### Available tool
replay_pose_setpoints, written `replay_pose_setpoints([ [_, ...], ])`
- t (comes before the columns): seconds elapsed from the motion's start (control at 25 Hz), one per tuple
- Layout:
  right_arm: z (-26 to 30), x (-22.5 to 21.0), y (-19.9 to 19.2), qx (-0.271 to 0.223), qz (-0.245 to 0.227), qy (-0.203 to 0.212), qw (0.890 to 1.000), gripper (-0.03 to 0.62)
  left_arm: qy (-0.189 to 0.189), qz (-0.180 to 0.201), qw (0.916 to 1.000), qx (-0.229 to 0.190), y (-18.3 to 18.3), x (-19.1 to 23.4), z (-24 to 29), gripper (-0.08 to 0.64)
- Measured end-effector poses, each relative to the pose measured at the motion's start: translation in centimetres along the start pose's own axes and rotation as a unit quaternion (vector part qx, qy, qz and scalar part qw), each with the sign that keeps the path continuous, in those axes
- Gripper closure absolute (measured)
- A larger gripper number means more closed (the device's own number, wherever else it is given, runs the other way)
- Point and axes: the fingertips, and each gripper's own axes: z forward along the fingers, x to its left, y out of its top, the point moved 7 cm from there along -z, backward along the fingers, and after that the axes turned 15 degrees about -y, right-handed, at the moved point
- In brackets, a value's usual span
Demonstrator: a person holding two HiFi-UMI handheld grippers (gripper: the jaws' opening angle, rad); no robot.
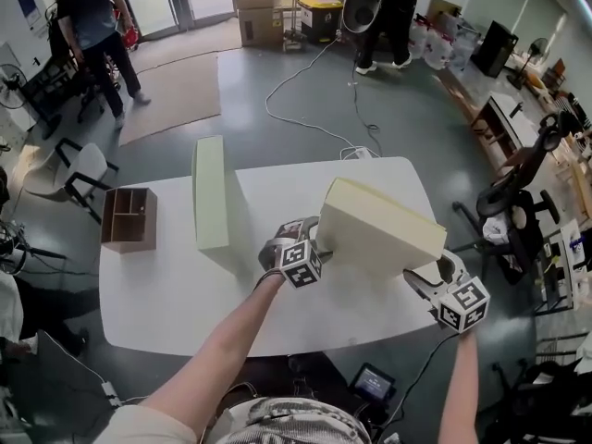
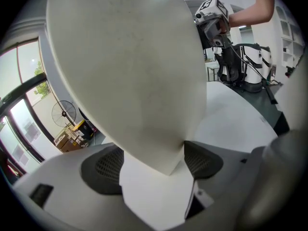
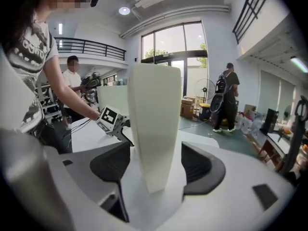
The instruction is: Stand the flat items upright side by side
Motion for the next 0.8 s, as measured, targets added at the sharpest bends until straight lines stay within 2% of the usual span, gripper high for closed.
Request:
replay_pose_setpoints([
  [0.16,1.3,0.1,0.7,-0.015,0.010,0.045,0.999,0.265,-0.001,-0.005,1.0000,0.002,0.1,0.0,0.0,0.164],
  [0.36,1.4,0.3,0.4,-0.033,0.045,0.045,0.997,0.291,-0.004,-0.023,0.9997,-0.002,-0.3,-0.3,-0.2,0.169],
  [0.6,1.2,2.0,0.1,-0.046,0.075,-0.003,0.996,0.299,0.015,-0.084,0.9959,-0.031,-1.2,-2.0,-1.6,0.169],
  [0.8,1.7,4.9,0.7,-0.046,0.099,-0.055,0.993,0.301,0.020,-0.130,0.9904,-0.043,-3.2,-5.2,-3.7,0.170],
])
